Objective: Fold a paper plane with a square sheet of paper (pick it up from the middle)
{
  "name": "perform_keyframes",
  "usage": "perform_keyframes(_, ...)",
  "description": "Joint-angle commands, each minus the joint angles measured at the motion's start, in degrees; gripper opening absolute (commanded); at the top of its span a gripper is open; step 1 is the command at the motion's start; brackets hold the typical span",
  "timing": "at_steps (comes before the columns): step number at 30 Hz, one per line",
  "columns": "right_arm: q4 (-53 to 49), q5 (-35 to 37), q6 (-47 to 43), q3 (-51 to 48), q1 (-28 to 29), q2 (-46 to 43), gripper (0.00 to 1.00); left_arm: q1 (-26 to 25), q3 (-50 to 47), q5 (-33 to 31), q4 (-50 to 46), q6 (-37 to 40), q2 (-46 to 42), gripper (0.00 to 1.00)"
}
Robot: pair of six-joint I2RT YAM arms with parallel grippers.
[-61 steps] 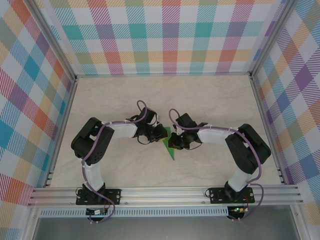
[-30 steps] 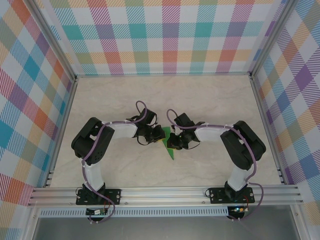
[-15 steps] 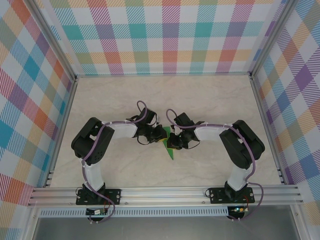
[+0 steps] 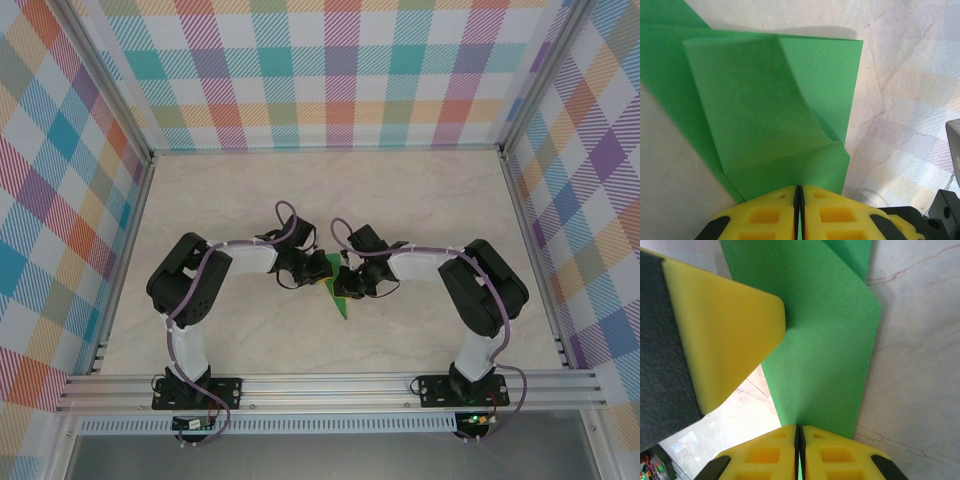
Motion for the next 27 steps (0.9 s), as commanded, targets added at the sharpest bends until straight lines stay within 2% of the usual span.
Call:
perform_keyframes(1,-5.13,2.93,-2.57,-1.43,-0.03,2.57,0.12,1.48,0.92,-4.48,-2.91,1.69,0.74,0.11)
perform_keyframes(11,-6.23,3.68,-3.9,-2.41,-0.03,2.91,0.12,7.76,3.84,-6.08,-3.95,5.93,1.48,0.11)
perform_keyframes(16,-6.3,3.48,-4.04,-2.13,-0.03,2.99,0.12,10.15,5.9,-3.83,-3.18,7.69,0.44,0.11)
perform_keyframes(23,-6.36,3.17,-3.98,-1.67,-0.04,2.91,0.12,8.96,2.86,1.2,0.06,7.6,-6.23,0.11)
perform_keyframes(27,-6.35,3.11,-4.07,-1.54,-0.01,3.08,0.12,6.69,1.22,4.19,2.34,7.15,-5.59,0.11)
